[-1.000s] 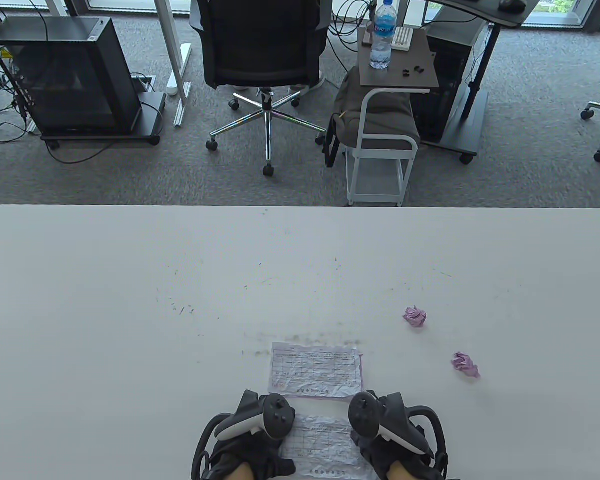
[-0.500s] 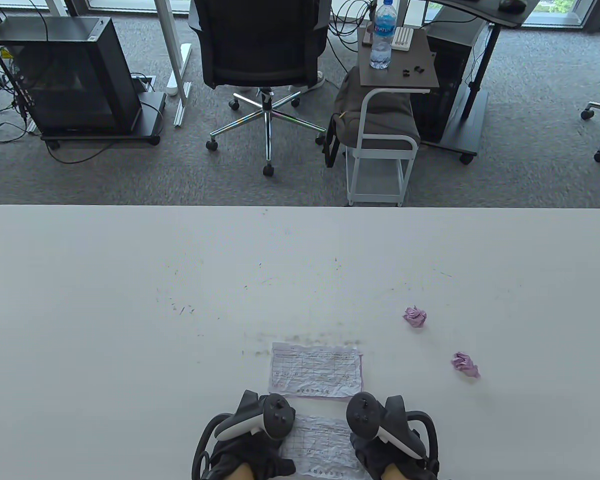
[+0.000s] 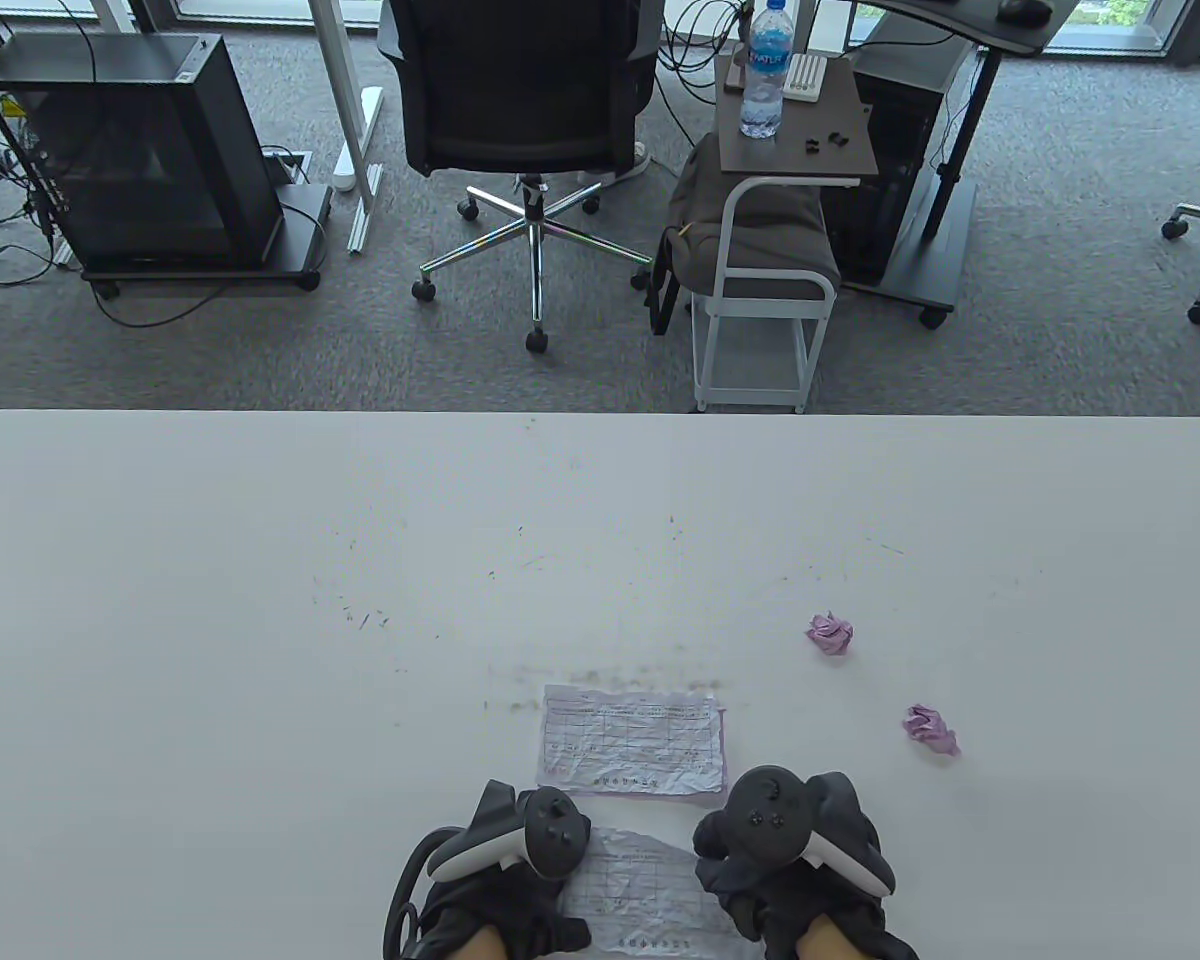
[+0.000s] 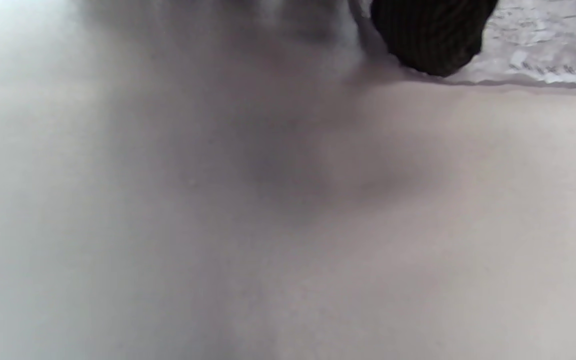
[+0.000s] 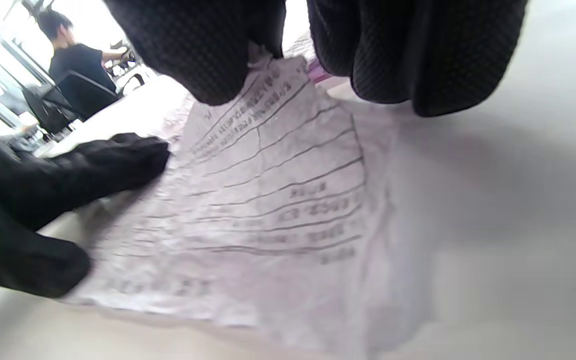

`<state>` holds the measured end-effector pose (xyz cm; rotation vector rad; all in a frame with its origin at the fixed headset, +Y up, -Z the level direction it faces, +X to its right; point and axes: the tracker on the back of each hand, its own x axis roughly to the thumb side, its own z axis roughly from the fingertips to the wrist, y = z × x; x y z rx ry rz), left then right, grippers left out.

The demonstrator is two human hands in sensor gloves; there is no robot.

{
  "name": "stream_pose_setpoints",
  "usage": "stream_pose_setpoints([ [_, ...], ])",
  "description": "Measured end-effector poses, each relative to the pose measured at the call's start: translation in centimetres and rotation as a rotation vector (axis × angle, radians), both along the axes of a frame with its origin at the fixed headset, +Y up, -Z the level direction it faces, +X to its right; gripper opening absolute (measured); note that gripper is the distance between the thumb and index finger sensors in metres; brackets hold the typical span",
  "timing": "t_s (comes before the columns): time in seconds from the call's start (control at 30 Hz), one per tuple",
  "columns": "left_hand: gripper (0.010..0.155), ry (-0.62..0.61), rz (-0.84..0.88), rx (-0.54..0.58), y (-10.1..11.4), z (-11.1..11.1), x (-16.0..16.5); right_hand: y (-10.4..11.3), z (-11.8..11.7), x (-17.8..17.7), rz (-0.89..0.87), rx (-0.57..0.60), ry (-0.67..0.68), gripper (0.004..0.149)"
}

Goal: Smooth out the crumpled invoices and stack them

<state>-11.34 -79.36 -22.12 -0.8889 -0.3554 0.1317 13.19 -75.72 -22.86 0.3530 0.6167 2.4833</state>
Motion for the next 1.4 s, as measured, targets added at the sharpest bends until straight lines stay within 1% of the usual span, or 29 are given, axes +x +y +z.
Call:
stream_pose_setpoints([
  [0.07, 0.087, -0.001, 0.0, 0.0, 0.0, 0.0, 0.0, -0.3, -0.1, 0.6, -0.132, -0.053, -0.06, 0.04],
  [0.17, 0.087, 0.0, 0.0, 0.0, 0.0, 0.0, 0.0, -1.0, -0.2, 1.1, -0.246, -0.125, -0.123, 0.044],
  [0.2, 0.087, 0.0, 0.0, 0.0, 0.0, 0.0, 0.0, -1.3, -0.2, 1.3, -0.284, -0.15, -0.143, 0.052],
  [0.23, 0.087, 0.001, 0.0, 0.0, 0.0, 0.0, 0.0, -1.5, -0.1, 1.3, -0.328, -0.177, -0.163, 0.063],
  [0.3, 0.087, 0.001, 0.0, 0.0, 0.0, 0.0, 0.0, -1.6, -0.1, 1.4, -0.363, -0.217, -0.176, 0.075],
  [0.37, 0.087, 0.001, 0.0, 0.0, 0.0, 0.0, 0.0, -1.7, 0.0, 1.3, -0.324, -0.229, -0.163, 0.082],
  [0.43, 0.087, 0.001, 0.0, 0.001, 0.0, 0.0, 0.0, -1.6, 0.1, 1.0, -0.207, -0.215, -0.155, 0.085],
  [0.5, 0.087, 0.001, 0.0, 0.0, 0.0, 0.0, 0.0, -1.4, 0.1, 0.7, -0.143, -0.186, -0.165, 0.077],
  [0.6, 0.087, 0.001, 0.001, 0.0, 0.0, 0.0, 0.0, -1.1, 0.2, 0.3, -0.066, -0.101, -0.211, 0.045],
  [0.63, 0.087, 0.001, 0.001, 0.0, 0.0, 0.0, 0.0, -1.0, 0.2, 0.2, -0.042, -0.079, -0.202, 0.04],
  [0.7, 0.087, 0.0, 0.0, 0.0, 0.0, 0.0, 0.0, -0.7, 0.2, 0.0, -0.01, -0.023, -0.184, 0.038],
  [0.77, 0.089, 0.005, 0.0, -0.006, 0.0, 0.0, -0.1, -0.5, 0.3, -0.2, 0.011, -0.007, -0.157, 0.037],
  [0.9, 0.089, 0.005, -0.001, -0.009, 0.0, 0.0, 0.0, 0.3, 0.3, -0.3, -0.057, 0.063, -0.137, 0.041],
  [0.97, 0.09, 0.009, 0.01, -0.01, 0.1, 0.0, -0.1, 1.3, 0.4, -0.6, -0.055, 0.186, -0.082, 0.041],
  [1.0, 0.091, 0.012, 0.023, -0.01, 0.2, 0.0, -0.3, 2.0, 0.5, -0.7, -0.023, 0.273, -0.017, 0.041],
  [1.03, 0.091, 0.019, 0.039, -0.011, 0.2, -0.1, -0.4, 2.5, 0.6, -0.7, 0.016, 0.327, 0.011, 0.041],
  [1.1, 0.091, 0.062, 0.126, -0.008, 0.6, -0.2, -0.9, 4.0, 1.2, -0.9, 0.112, 0.507, 0.112, 0.04],
  [1.17, 0.091, 0.105, 0.223, 0.015, 1.1, -0.4, -1.5, 5.0, 1.6, -1.0, 0.128, 0.569, 0.142, 0.04],
  [1.23, 0.092, 0.152, 0.336, 0.067, 1.9, -0.6, -2.1, 5.8, 1.9, -1.0, 0.056, 0.595, 0.155, 0.04],
  [1.3, 0.094, 0.203, 0.48, 0.124, 2.8, -0.8, -2.9, 6.8, 2.2, -0.7, -0.064, 0.622, 0.152, 0.039],
  [1.33, 0.095, 0.227, 0.543, 0.134, 3.0, -0.8, -3.3, 7.2, 2.3, -0.5, -0.104, 0.634, 0.145, 0.039],
  [1.37, 0.098, 0.268, 0.666, 0.124, 3.1, -0.9, -3.7, 7.7, 2.4, -0.1, -0.172, 0.651, 0.124, 0.039],
  [1.4, 0.1, 0.293, 0.751, 0.101, 3.0, -0.9, -3.9, 7.9, 2.4, 0.2, -0.212, 0.66, 0.106, 0.039],
])
